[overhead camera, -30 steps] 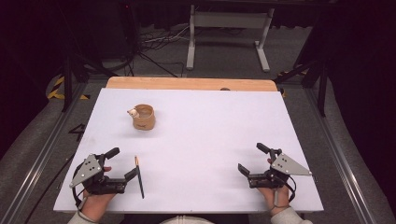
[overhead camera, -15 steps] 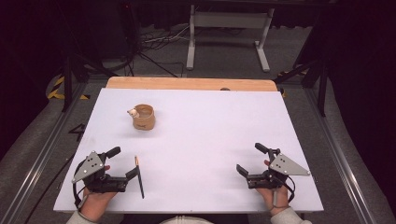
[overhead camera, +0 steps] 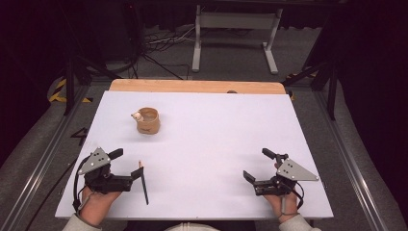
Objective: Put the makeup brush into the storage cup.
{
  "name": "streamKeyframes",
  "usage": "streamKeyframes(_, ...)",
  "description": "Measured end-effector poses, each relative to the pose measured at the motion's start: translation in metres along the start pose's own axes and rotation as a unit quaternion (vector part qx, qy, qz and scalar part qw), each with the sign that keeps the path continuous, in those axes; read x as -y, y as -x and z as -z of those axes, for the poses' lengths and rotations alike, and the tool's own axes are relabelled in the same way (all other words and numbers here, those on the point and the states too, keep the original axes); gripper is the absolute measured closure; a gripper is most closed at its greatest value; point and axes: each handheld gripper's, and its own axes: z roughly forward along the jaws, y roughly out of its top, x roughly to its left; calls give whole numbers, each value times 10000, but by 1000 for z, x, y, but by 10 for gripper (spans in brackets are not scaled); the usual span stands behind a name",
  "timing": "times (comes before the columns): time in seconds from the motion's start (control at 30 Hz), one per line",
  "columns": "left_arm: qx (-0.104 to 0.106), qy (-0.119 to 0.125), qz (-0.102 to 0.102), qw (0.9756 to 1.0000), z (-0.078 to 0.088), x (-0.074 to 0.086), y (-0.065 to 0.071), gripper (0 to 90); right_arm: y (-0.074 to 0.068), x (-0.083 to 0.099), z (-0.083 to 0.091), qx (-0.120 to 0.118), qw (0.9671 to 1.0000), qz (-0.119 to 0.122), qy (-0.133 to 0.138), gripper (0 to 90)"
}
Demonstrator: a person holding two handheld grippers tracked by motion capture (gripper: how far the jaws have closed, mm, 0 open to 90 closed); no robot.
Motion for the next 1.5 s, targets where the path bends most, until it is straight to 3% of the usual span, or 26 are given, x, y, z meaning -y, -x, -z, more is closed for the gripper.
streamKeyframes(0.07, -22, -208, 93, 9997, -1, -3, -2, 5, 0, 0, 1, 0, 10000, -14, 16, 0)
streamKeyframes(0.23, -17, -445, 238, 9987, -4, -9, -3, 5, 0, -1, 2, 4, 10000, -54, 31, 0)
streamKeyframes(0.47, 142, -792, 663, 9945, -9, -24, -5, 10, 2, 0, 3, 6, 9999, -125, 10, 0)
streamKeyframes(0.67, 53, -1088, 706, 9915, -13, -33, -4, 22, 2, 0, 4, 3, 9999, -135, 14, 0)
streamKeyframes(0.9, -223, -1562, 605, 9856, -20, -38, -4, 23, 3, 1, 3, -20, 9998, -197, 2, 0)
streamKeyframes(1.27, -215, -2004, 605, 9776, -28, -45, -7, 20, 3, 1, 3, -43, 9998, -186, -11, 0)
streamKeyframes(1.43, -249, -2257, 685, 9715, -34, -47, -7, 20, 3, 1, 3, -43, 9998, -186, -16, 0)
streamKeyframes(1.5, -234, -2422, 694, 9675, -35, -48, -6, 25, 3, 1, 3, -49, 9998, -186, -4, 0)
